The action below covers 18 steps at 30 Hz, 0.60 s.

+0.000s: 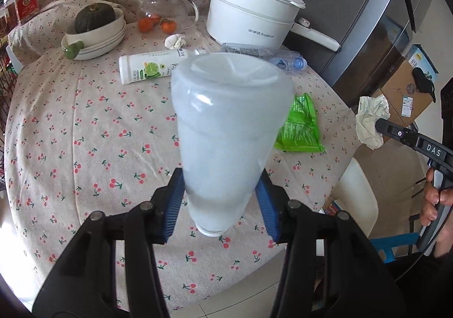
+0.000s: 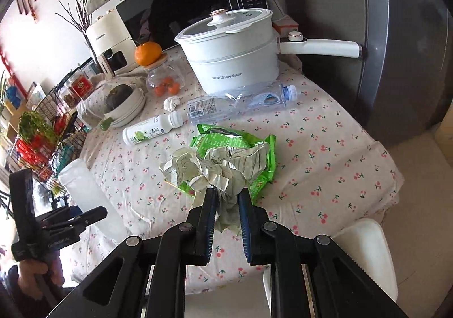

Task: Collect trash
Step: 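Carry the bottle and tissue over the white bin and open both tools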

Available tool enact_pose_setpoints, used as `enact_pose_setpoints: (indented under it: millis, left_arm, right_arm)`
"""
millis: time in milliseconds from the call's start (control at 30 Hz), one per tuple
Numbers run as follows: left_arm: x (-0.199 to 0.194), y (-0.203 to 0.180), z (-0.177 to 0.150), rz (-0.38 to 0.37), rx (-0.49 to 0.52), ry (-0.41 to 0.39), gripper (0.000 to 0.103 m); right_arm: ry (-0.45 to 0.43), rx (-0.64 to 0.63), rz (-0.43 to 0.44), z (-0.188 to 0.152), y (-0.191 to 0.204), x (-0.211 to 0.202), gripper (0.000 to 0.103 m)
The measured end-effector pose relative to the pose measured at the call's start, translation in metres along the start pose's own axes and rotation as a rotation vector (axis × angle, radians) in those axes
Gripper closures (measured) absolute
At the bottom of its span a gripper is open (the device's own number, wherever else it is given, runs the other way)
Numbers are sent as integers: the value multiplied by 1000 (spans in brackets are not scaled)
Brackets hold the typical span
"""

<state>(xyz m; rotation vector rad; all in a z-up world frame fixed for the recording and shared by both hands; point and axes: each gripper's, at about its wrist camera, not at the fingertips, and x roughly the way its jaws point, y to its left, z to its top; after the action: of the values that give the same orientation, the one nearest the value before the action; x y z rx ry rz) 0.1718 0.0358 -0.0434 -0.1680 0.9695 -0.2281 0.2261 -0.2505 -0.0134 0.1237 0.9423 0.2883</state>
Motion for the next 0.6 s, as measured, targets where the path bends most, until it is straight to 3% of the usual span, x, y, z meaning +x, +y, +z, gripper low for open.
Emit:
enact_pose_setpoints:
  millis: [267,600]
  left_arm:
    - [-18,-49,2,-100,85,-90,52]
    - [4,-126,-12,-245,217,-75,52]
  right_arm:
    - [-12,25,-56,-24,-34,-39,86]
    - [8,150,-146,-61,-98,-71,86]
